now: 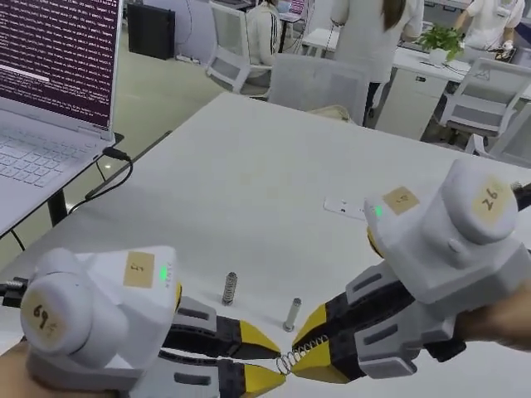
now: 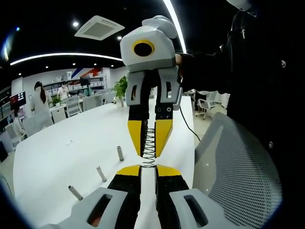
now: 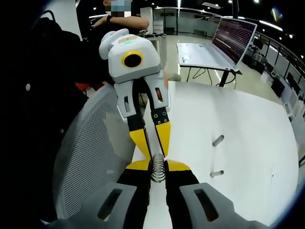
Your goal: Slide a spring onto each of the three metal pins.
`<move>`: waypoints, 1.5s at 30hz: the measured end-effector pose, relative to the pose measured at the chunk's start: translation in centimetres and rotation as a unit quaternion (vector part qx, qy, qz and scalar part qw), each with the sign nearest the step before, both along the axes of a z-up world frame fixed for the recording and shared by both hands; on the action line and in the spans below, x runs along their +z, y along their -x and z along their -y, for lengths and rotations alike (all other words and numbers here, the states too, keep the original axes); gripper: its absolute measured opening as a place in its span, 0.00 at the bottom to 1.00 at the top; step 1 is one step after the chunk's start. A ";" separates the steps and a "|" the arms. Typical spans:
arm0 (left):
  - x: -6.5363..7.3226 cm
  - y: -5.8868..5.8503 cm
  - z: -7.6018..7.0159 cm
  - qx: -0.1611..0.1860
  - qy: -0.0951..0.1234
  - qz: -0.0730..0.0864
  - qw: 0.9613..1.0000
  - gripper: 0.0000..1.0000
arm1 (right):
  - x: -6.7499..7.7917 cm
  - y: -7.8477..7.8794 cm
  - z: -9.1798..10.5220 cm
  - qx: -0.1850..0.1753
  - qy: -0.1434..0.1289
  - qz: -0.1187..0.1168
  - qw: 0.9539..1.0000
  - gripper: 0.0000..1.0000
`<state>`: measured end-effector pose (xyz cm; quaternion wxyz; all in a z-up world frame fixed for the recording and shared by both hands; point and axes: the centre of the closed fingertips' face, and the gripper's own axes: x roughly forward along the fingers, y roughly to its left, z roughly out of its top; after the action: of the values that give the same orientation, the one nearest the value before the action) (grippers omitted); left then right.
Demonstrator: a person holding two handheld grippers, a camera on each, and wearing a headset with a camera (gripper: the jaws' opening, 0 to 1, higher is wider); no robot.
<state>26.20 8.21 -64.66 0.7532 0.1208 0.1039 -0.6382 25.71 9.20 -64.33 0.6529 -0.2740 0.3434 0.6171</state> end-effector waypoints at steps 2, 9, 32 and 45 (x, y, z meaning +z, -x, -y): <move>-0.1 -0.1 0.0 0.000 -0.002 0.001 1.000 0.03 | 0.1 0.0 -0.1 0.003 0.001 0.005 1.000 0.08; 0.1 -0.3 0.3 -0.001 0.006 -0.002 1.000 0.03 | 0.6 -0.2 -0.3 0.002 -0.004 0.011 1.000 0.08; -1.2 -1.1 -1.4 0.025 -0.012 -0.020 0.999 0.17 | -0.3 -2.9 1.5 -0.010 0.046 0.029 0.998 0.08; -2.7 -2.2 -2.8 0.067 -0.023 -0.041 0.997 0.49 | -0.2 -5.1 2.6 -0.018 0.070 0.045 0.996 0.08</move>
<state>28.35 11.03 -67.34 0.7863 0.1047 0.1573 -0.5883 30.86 6.62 -64.55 0.6574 -0.3403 0.3612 0.5671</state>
